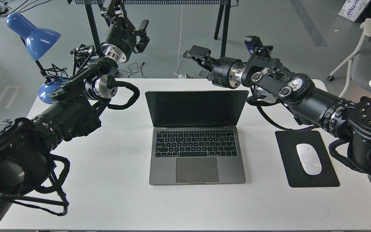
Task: Close notebook with right arm
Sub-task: 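Move the right gripper over the top edge of the open laptop screen, then push the laptop screen down toward the keyboard with the right gripper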
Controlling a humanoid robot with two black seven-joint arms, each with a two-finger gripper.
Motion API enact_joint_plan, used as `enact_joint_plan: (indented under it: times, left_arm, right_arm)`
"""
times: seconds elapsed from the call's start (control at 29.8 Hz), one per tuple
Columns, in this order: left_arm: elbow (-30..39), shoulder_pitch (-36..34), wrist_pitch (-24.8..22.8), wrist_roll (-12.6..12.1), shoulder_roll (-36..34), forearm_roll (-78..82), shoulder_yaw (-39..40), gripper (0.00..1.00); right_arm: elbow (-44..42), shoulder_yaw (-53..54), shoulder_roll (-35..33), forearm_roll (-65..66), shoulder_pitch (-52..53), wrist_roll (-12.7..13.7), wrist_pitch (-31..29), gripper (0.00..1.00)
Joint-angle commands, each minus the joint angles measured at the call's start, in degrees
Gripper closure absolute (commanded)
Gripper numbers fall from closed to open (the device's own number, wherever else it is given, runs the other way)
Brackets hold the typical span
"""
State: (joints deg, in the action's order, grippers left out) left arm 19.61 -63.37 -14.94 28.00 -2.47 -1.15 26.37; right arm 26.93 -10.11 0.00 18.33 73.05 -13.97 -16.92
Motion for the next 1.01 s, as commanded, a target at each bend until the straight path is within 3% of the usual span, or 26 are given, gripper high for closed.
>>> enact_joint_plan:
  times: [0.0,0.7,0.97]
  left_arm:
    - [0.08,0.00,0.00,0.00,0.01,0.00,0.00,0.00]
    - [-0.01,0.00,0.00,0.00,0.01,0.00,0.00,0.00]
    - [-0.01,0.00,0.00,0.00,0.01,0.00,0.00,0.00]
  right_arm:
    - [4.09,-0.08,-0.61,0.12,-0.10,0.00,-0.05,0.00]
    - [32.56,-2.44,-18.80,0.56,-3.44,0.00,0.57,0.00]
    - [36.35,-4.12,-19.60,0.56,-8.09,0.00,1.97,0.00]
